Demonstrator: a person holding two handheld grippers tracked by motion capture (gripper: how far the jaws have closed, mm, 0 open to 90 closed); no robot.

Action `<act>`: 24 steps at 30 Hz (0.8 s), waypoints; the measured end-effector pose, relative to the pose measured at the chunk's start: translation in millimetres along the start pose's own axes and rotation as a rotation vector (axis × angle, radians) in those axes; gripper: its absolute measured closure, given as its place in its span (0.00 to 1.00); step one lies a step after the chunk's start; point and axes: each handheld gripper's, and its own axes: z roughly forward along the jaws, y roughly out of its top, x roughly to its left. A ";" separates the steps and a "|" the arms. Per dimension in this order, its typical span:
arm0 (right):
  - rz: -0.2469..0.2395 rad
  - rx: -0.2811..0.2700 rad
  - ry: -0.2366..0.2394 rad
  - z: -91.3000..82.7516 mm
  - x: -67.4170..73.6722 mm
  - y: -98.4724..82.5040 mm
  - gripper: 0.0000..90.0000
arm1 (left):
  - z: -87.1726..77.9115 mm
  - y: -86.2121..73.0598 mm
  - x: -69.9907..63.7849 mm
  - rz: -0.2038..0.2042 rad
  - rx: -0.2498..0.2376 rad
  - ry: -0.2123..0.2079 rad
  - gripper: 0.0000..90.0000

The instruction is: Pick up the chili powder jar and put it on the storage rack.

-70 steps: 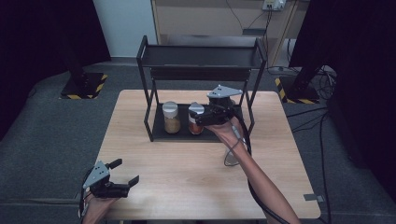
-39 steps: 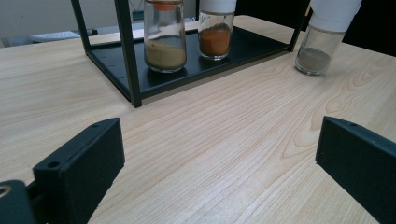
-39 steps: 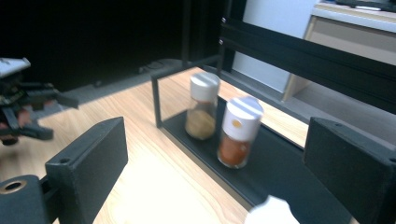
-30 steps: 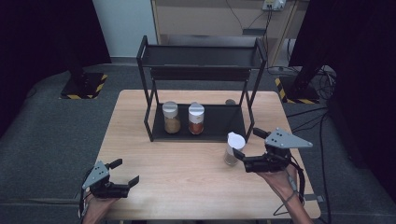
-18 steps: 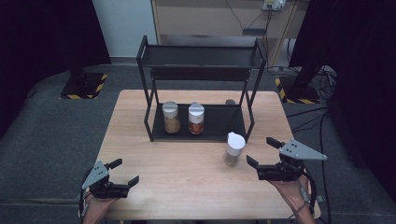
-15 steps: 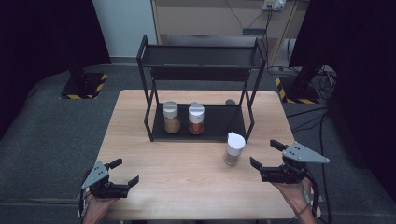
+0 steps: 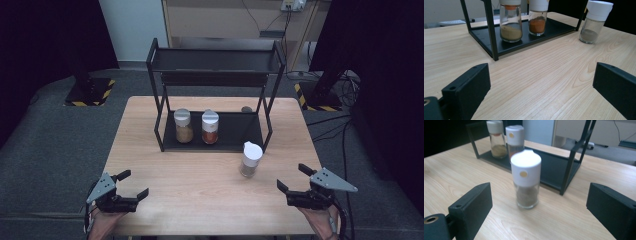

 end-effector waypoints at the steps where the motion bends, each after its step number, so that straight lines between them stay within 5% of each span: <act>1: -0.002 0.004 -0.001 0.3 -0.3 -2.3 0.07 | 0.1 0.0 0.1 -0.001 0.000 -0.001 0.00; 24: 0.001 -0.005 0.013 12.0 -5.6 -29.8 0.08 | 0.1 -1.6 2.3 -0.008 -0.012 -0.013 0.00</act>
